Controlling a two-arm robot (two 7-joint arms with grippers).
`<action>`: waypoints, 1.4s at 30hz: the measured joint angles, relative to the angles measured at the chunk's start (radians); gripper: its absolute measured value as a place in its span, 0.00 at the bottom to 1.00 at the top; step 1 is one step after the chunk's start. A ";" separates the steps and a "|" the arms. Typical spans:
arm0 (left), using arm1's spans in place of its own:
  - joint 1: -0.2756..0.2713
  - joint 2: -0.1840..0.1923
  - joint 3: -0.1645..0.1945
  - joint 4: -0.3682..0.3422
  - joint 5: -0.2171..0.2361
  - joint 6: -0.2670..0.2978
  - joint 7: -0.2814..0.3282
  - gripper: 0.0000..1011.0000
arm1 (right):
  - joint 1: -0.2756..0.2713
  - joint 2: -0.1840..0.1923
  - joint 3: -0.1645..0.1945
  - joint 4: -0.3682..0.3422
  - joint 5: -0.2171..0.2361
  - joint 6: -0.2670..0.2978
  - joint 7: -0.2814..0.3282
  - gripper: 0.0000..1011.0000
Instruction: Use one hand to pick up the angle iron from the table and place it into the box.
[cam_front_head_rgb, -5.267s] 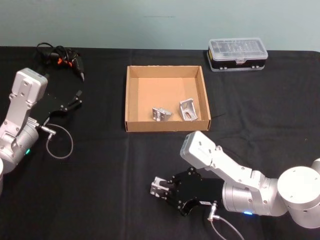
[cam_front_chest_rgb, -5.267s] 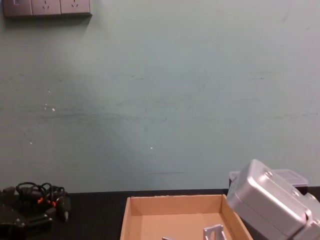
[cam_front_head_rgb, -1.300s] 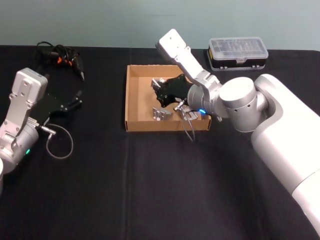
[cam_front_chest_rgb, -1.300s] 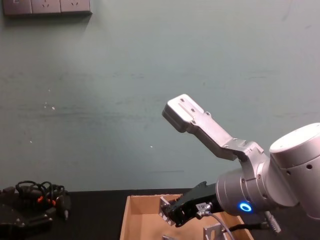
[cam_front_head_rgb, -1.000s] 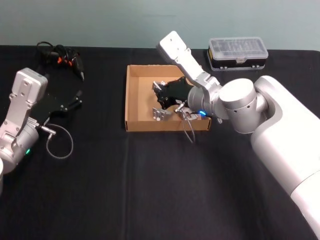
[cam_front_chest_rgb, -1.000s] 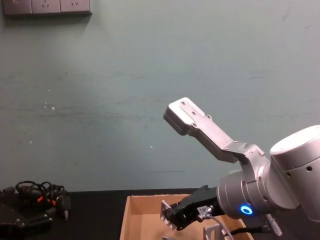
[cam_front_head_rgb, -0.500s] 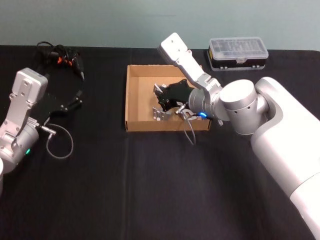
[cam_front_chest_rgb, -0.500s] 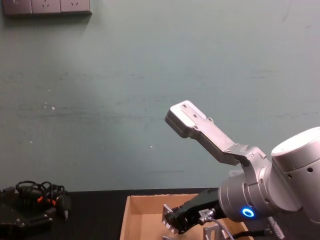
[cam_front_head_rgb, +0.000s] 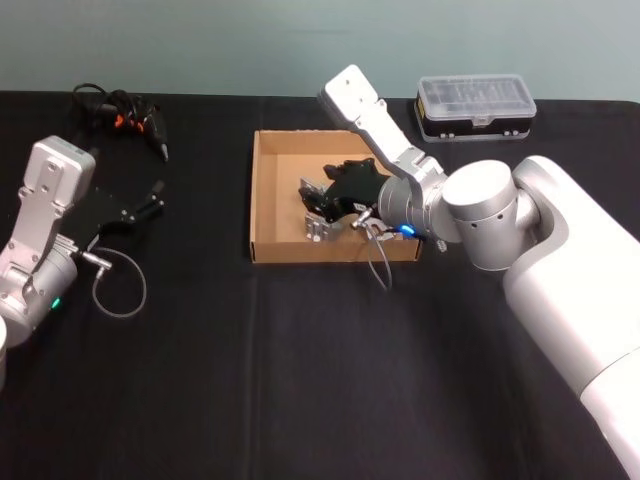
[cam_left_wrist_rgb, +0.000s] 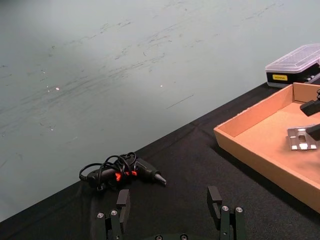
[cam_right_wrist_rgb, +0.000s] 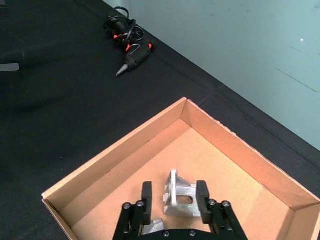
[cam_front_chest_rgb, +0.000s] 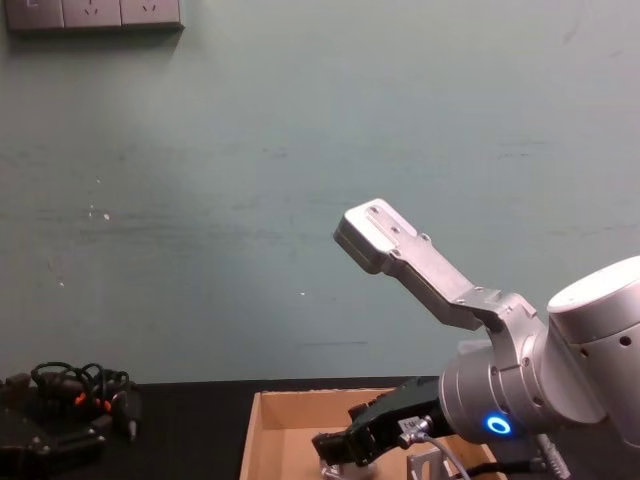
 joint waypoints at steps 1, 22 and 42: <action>0.000 0.000 0.000 0.000 0.000 0.000 0.000 1.00 | 0.000 0.000 0.000 0.000 0.000 -0.001 0.000 0.53; 0.000 0.000 0.000 0.000 0.000 0.000 0.000 1.00 | 0.000 -0.003 0.005 -0.005 0.003 -0.017 0.006 0.99; 0.000 0.000 0.000 0.000 0.000 0.000 0.000 1.00 | -0.068 0.047 0.044 -0.173 0.045 -0.028 0.002 0.99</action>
